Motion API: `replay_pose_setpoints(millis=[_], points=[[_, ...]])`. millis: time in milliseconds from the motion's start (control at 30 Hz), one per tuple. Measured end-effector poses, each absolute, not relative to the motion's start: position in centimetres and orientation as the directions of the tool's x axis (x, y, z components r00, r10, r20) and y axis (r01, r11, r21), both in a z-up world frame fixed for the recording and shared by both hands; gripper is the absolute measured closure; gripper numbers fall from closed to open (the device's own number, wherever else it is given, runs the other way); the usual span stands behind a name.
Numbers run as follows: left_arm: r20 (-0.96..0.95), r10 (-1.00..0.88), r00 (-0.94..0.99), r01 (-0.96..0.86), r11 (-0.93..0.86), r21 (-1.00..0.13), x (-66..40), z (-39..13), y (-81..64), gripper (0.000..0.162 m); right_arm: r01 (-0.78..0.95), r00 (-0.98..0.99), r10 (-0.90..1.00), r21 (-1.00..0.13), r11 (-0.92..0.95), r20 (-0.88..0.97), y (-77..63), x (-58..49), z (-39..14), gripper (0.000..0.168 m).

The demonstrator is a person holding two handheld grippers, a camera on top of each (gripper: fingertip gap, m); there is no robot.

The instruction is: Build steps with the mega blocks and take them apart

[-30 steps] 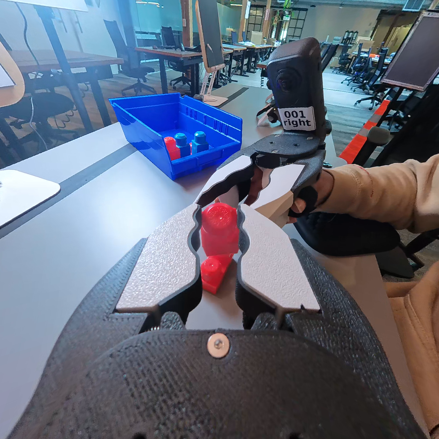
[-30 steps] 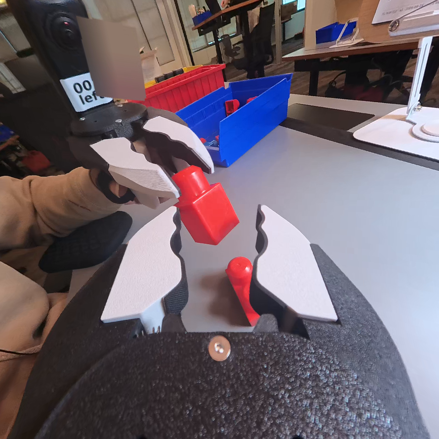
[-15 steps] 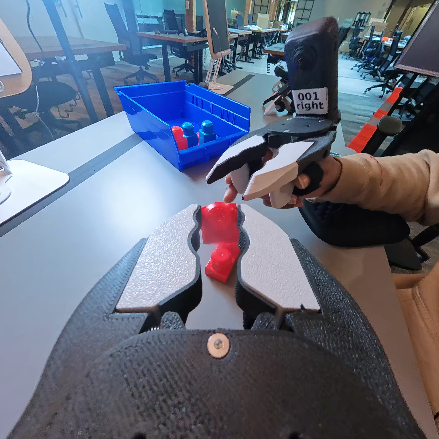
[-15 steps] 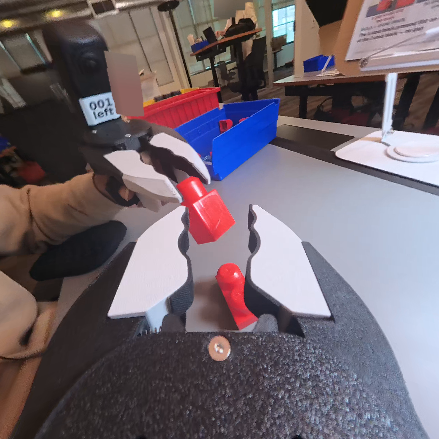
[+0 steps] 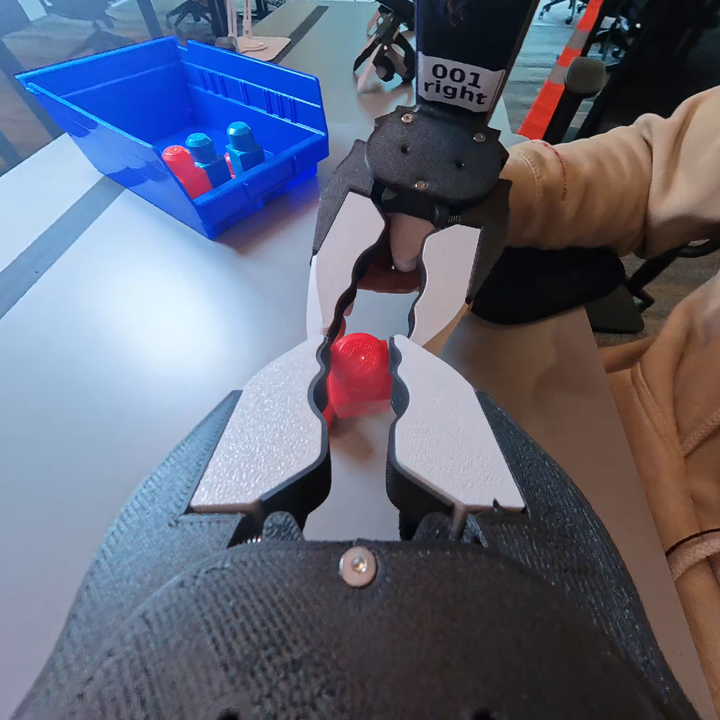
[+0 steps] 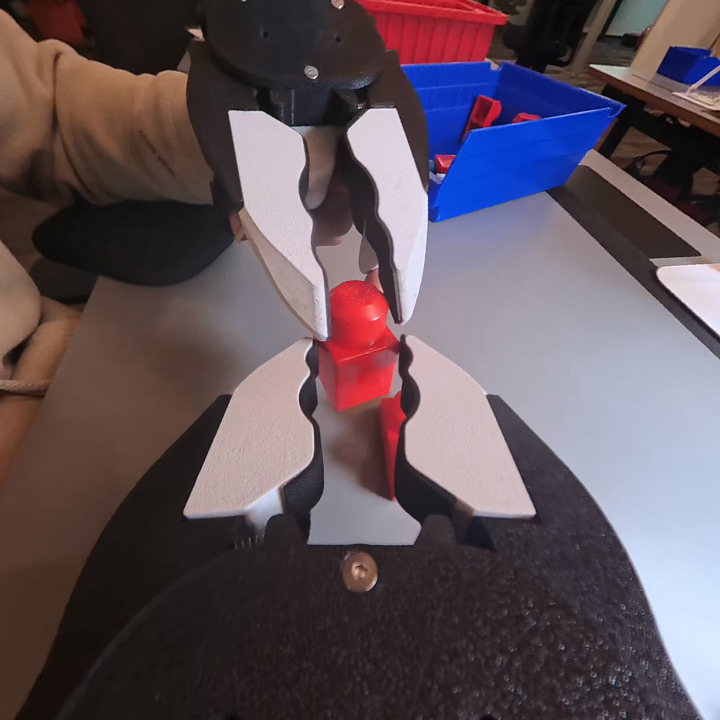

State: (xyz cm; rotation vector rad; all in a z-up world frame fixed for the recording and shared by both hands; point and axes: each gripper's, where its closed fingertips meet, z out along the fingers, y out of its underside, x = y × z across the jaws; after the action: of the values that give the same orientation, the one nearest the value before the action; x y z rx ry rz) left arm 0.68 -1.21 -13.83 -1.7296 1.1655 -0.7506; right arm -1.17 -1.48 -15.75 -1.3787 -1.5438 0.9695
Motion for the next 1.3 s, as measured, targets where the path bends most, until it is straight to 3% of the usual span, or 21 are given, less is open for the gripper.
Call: replay_pose_setpoints(millis=[267,367,500,600,667,833,933,1300], points=[[-0.022,-0.959,0.282,-0.365,-0.086,-0.927,1.8,-13.2,-2.6,0.134,0.351,-0.113,0.987,-0.925,0.148,0.115,-2.9,-1.6,-15.7,0.128],[-0.042,-0.948,0.316,-0.277,-0.05,-0.96,1.5,-11.7,-1.9,0.135,0.331,-0.071,0.993,-0.937,0.113,0.094,-1.9,-1.1,-14.6,0.132],[0.035,-0.921,0.387,-0.211,-0.126,-0.969,-1.0,-11.5,0.6,0.111,0.27,0.069,0.996,-0.962,0.03,0.051,1.8,0.9,-12.6,0.131],[0.055,-0.909,0.414,-0.38,-0.227,-0.897,-2.1,-16.9,2.2,0.094,0.264,0.141,0.99,-0.965,-0.008,0.03,3.8,2.1,-12.4,0.131],[-0.004,-0.914,0.407,-0.512,-0.224,-0.829,-2.2,-20.7,2.7,0.091,0.278,0.137,0.99,-0.961,-0.004,0.035,4.1,2.4,-12.7,0.131],[-0.064,-0.93,0.361,-0.643,-0.198,-0.74,-0.6,-24.2,3.4,0.1,0.336,0.074,0.997,-0.942,0.003,0.03,3.7,2.3,-14.8,0.131],[-0.153,-0.93,0.334,-0.672,-0.122,-0.731,0.1,-24.2,3.7,0.124,0.369,0.055,0.998,-0.929,-0.003,0.019,3.9,2.2,-16.2,0.131],[-0.176,-0.922,0.344,-0.676,-0.113,-0.728,-0.5,-24.2,3.4,0.125,0.466,0.022,1.0,-0.885,-0.02,-0.011,3.8,2.2,-20.1,0.131]])
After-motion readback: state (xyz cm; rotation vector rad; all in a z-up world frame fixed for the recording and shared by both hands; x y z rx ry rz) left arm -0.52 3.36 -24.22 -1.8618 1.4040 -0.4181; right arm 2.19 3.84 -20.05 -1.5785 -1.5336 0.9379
